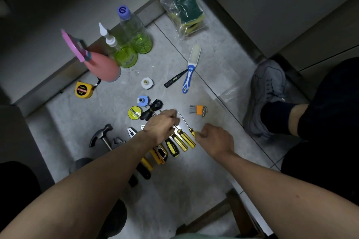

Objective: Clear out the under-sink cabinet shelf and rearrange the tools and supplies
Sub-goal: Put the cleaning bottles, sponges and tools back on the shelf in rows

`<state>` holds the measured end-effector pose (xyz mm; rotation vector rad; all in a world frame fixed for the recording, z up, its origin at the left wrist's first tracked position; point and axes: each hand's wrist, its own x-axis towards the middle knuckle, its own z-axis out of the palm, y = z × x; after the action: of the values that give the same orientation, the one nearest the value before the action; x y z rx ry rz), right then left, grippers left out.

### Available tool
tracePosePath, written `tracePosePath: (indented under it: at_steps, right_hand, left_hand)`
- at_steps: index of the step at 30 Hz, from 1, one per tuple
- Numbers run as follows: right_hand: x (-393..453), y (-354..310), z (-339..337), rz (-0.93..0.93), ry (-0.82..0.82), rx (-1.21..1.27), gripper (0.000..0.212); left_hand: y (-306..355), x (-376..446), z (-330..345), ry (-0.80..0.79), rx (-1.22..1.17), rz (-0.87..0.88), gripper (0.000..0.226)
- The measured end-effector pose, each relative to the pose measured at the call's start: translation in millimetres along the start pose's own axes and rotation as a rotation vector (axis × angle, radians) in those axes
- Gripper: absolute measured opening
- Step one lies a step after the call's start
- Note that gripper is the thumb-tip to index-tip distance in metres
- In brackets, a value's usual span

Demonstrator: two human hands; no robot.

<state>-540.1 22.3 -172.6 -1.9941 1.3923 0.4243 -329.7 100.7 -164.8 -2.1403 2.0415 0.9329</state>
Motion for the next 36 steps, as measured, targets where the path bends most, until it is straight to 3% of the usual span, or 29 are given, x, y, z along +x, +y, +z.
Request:
tracePosePath:
  at_steps: [3, 5, 8, 10, 14, 19, 26, 31, 36]
  right_hand:
    - [14.5, -3.4, -12.7, -0.066, 0.154, 0.023, 0.020]
    - [32.0, -10.2, -20.1, -0.157, 0.231, 0.052, 0.014]
    - [52.5, -19.1, -25.2, -0.240, 0.130, -0.003, 0.038]
    - [58.0, -22.2, -24.8, -0.246, 0.077, -0.041, 0.034]
    - [54.5, -22.1, -28.2, -0.118, 0.075, 0.026, 0.020]
    - [27.3, 3.6, -24.5, -0.012, 0.058, 0.013, 0.025]
    - [14.9, 2.4, -7.1, -0.046, 0.021, 0.035, 0.030]
    - [21.0, 2.6, -15.0, -0.010, -0.001, 0.106, 0.035]
    - [38.1, 7.0, -37.8, -0.007, 0.081, 0.216, 0.027]
  left_hand:
    - [-3.2, -9.2, -6.2, 0.124, -0.001, -0.034, 0.029]
    - [-7.4, -16.3, -10.4, 0.232, -0.009, -0.176, 0.028]
    - [-14.0, -23.0, -16.8, 0.276, -0.080, -0.484, 0.023]
    - [-17.4, -25.2, -18.6, 0.247, -0.076, -0.567, 0.026]
    - [-23.5, -21.8, -19.5, 0.214, -0.038, -0.580, 0.025]
    - [-26.9, -11.8, -19.1, 0.174, 0.044, -0.590, 0.023]
    - [-32.1, -3.0, -28.3, 0.116, 0.113, -0.574, 0.017]
    - [-29.3, -5.3, -30.8, 0.170, 0.032, -0.595, 0.017]
    - [-15.4, -1.5, -37.0, 0.211, -0.003, -0.450, 0.025]
